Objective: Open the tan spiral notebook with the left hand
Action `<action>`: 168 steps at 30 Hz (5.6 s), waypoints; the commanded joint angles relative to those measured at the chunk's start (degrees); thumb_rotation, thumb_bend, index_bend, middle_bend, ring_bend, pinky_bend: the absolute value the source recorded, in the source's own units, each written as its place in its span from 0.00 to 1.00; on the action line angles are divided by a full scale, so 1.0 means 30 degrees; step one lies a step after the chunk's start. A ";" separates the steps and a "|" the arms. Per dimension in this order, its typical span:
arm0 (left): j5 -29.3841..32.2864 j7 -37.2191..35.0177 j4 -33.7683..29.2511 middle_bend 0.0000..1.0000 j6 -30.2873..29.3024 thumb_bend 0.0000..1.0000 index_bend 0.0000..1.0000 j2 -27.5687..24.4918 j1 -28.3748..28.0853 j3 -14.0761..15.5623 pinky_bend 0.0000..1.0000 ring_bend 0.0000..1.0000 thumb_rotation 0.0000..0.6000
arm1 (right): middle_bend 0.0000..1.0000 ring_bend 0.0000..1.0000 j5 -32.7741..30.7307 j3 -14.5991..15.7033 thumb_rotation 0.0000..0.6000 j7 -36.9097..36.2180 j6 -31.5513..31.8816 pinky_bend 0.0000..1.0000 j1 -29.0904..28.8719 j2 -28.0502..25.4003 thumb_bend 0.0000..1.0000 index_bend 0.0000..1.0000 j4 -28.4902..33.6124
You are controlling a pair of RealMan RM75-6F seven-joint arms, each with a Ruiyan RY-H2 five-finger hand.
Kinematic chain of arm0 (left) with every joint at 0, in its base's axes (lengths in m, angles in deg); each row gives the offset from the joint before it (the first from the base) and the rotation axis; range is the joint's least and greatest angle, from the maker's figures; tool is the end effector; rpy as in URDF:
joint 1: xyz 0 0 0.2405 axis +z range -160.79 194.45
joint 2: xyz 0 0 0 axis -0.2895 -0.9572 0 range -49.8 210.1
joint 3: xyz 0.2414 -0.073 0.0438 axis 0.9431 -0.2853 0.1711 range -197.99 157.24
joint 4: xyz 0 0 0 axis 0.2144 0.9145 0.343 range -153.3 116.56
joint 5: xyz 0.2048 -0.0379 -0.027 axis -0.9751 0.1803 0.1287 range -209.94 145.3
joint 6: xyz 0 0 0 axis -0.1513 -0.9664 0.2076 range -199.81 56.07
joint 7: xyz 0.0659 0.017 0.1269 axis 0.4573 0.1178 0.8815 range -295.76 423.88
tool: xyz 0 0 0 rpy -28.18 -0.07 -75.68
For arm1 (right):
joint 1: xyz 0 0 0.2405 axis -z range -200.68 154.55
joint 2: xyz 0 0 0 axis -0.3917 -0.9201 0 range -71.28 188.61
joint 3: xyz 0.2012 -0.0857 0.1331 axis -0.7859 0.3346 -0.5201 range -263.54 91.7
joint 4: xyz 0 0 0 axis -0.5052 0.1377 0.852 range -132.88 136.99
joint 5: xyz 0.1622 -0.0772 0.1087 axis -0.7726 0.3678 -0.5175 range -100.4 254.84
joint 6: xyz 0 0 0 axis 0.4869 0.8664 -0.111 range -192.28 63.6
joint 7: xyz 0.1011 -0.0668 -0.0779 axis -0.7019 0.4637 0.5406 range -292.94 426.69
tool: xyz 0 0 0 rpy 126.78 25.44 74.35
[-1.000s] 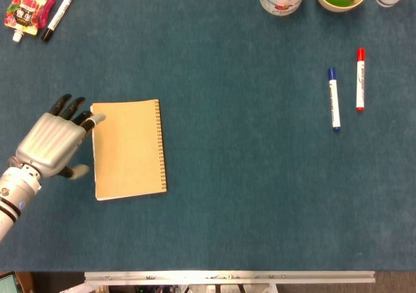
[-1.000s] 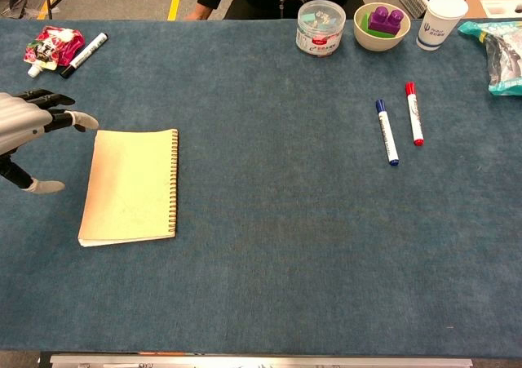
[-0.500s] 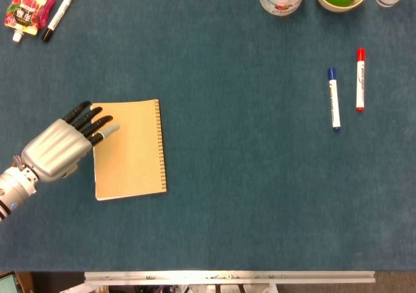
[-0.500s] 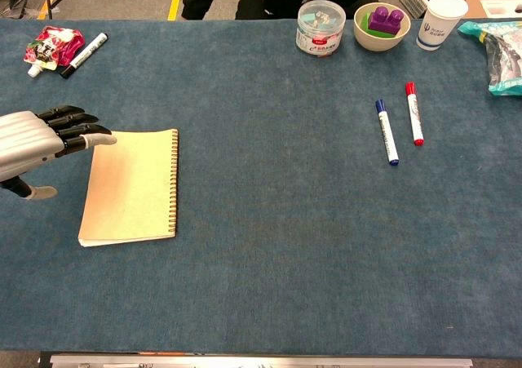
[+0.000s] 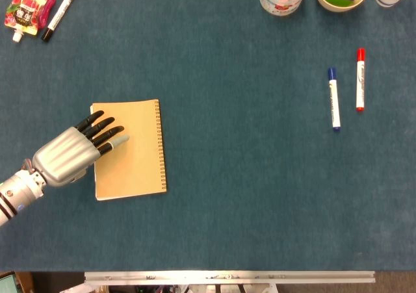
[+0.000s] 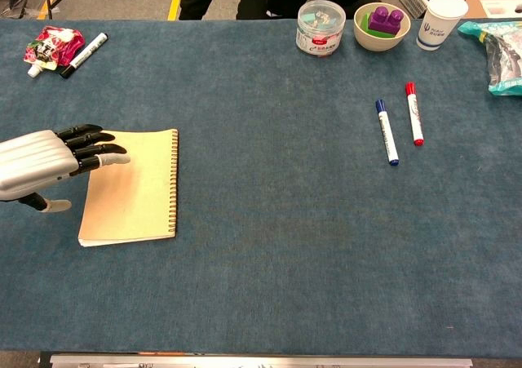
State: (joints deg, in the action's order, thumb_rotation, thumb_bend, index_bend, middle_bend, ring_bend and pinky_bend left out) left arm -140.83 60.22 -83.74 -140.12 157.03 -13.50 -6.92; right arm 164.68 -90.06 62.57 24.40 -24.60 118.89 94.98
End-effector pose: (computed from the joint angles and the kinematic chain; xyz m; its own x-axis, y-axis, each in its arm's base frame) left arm -0.2976 0.2477 0.0425 0.7841 0.1813 0.5936 0.5151 -0.7237 -0.4593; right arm -0.3143 -0.1675 0.1899 0.3802 0.0632 0.9227 -0.9248 0.0117 0.3802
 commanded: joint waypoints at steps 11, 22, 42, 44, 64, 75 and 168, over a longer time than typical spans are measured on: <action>-0.0200 -0.1193 0.1807 0.08 0.0162 0.18 0.06 0.1091 -0.0384 0.0304 0.00 0.00 1.00 | 0.25 0.15 -0.0059 0.0012 1.00 0.0666 0.0257 0.27 0.0178 -0.0080 0.23 0.24 0.0514; 0.0244 -0.2246 0.1273 0.08 0.0663 0.18 0.07 0.1428 -0.0725 0.0317 0.00 0.00 1.00 | 0.25 0.15 -0.0132 -0.0026 1.00 0.0743 0.0298 0.27 0.0220 -0.0049 0.23 0.24 0.0517; 0.0530 -0.2961 0.1012 0.08 0.0968 0.22 0.08 0.1929 -0.1059 0.0438 0.00 0.00 1.00 | 0.25 0.15 -0.0191 -0.0064 1.00 0.0607 0.0494 0.27 0.0382 -0.0073 0.23 0.24 0.0391; 0.0598 -0.3069 0.0846 0.08 0.1110 0.27 0.10 0.2012 -0.1151 0.0409 0.00 0.00 1.00 | 0.25 0.15 -0.0218 -0.0075 1.00 0.0550 0.0538 0.27 0.0418 -0.0080 0.23 0.24 0.0356; 0.1409 -0.3402 -0.0794 0.12 0.1127 0.55 0.32 0.2066 -0.1431 -0.0203 0.00 0.00 1.00 | 0.25 0.15 -0.0356 -0.0178 1.00 0.0212 0.0548 0.27 0.0466 0.0074 0.23 0.24 -0.0007; 0.1647 -0.3303 -0.1783 0.31 0.0953 0.56 0.56 0.1388 -0.1411 -0.0302 0.02 0.10 1.00 | 0.25 0.15 -0.0243 -0.0162 1.00 0.0040 0.0626 0.27 0.0502 0.0118 0.23 0.24 -0.0106; 1.0804 0.7490 -1.1298 0.15 -0.5071 0.44 0.00 -0.2753 0.4241 -0.3253 0.08 0.15 1.00 | 0.25 0.15 -0.0176 -0.0075 1.00 -0.0489 -0.0576 0.27 0.0078 -0.0080 0.23 0.24 -0.0437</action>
State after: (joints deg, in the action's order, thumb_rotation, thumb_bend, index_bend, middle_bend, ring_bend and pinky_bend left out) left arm -109.28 86.46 -120.82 -152.73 148.63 -4.34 -15.87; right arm 164.08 -90.30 60.88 22.79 -24.23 118.79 93.45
